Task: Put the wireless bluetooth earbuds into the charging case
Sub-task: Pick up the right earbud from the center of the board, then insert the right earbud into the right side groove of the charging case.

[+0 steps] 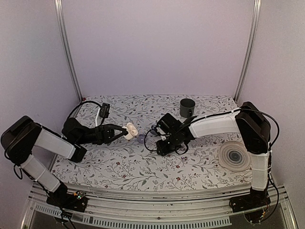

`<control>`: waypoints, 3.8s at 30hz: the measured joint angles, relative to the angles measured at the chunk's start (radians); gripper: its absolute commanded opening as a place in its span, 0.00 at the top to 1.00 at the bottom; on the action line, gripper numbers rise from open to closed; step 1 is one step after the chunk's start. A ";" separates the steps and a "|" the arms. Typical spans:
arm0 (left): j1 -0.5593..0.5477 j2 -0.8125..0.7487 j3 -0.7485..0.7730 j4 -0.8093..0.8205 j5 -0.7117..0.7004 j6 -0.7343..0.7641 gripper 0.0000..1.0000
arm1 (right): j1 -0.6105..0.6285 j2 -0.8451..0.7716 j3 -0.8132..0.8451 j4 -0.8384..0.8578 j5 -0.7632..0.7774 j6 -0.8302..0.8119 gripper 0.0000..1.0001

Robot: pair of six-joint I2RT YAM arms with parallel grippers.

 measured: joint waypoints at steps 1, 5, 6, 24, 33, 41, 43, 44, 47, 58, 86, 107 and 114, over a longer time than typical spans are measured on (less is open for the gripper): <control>0.000 -0.015 0.000 -0.015 -0.003 0.015 1.00 | 0.000 0.003 0.005 -0.005 0.005 -0.004 0.59; 0.000 -0.083 0.001 -0.105 -0.018 0.080 1.00 | 0.001 0.016 0.023 -0.018 0.014 -0.018 0.63; 0.000 -0.096 0.001 -0.129 -0.023 0.095 1.00 | 0.002 0.019 0.029 -0.021 0.014 -0.023 0.64; 0.000 -0.144 0.005 -0.368 -0.089 0.228 1.00 | 0.020 0.043 0.071 -0.065 0.048 -0.033 0.68; 0.000 -0.146 0.005 -0.420 -0.135 0.254 1.00 | 0.027 0.060 0.094 -0.074 0.064 -0.034 0.73; 0.000 -0.147 0.005 -0.477 -0.197 0.275 1.00 | 0.039 0.060 0.095 -0.076 0.080 -0.033 0.64; 0.000 -0.147 0.005 -0.489 -0.211 0.280 1.00 | 0.044 0.060 0.096 -0.081 0.092 -0.032 0.64; 0.000 -0.147 0.005 -0.491 -0.215 0.282 1.00 | 0.046 0.060 0.097 -0.084 0.094 -0.032 0.64; 0.000 -0.147 0.005 -0.502 -0.227 0.285 1.00 | 0.051 0.061 0.102 -0.097 0.103 -0.033 0.65; 0.000 -0.151 0.005 -0.533 -0.270 0.292 1.00 | 0.056 0.080 0.133 -0.120 0.137 -0.028 0.74; -0.011 -0.126 -0.033 -0.526 -0.347 0.279 1.00 | 0.044 0.047 0.090 -0.120 0.174 0.098 0.80; -0.253 0.143 0.031 -0.232 -0.672 0.089 1.00 | 0.018 -0.134 0.164 -0.064 0.296 0.218 0.80; -0.323 0.148 0.153 -0.257 -0.832 0.140 1.00 | 0.018 -0.134 0.249 -0.053 0.308 0.231 0.80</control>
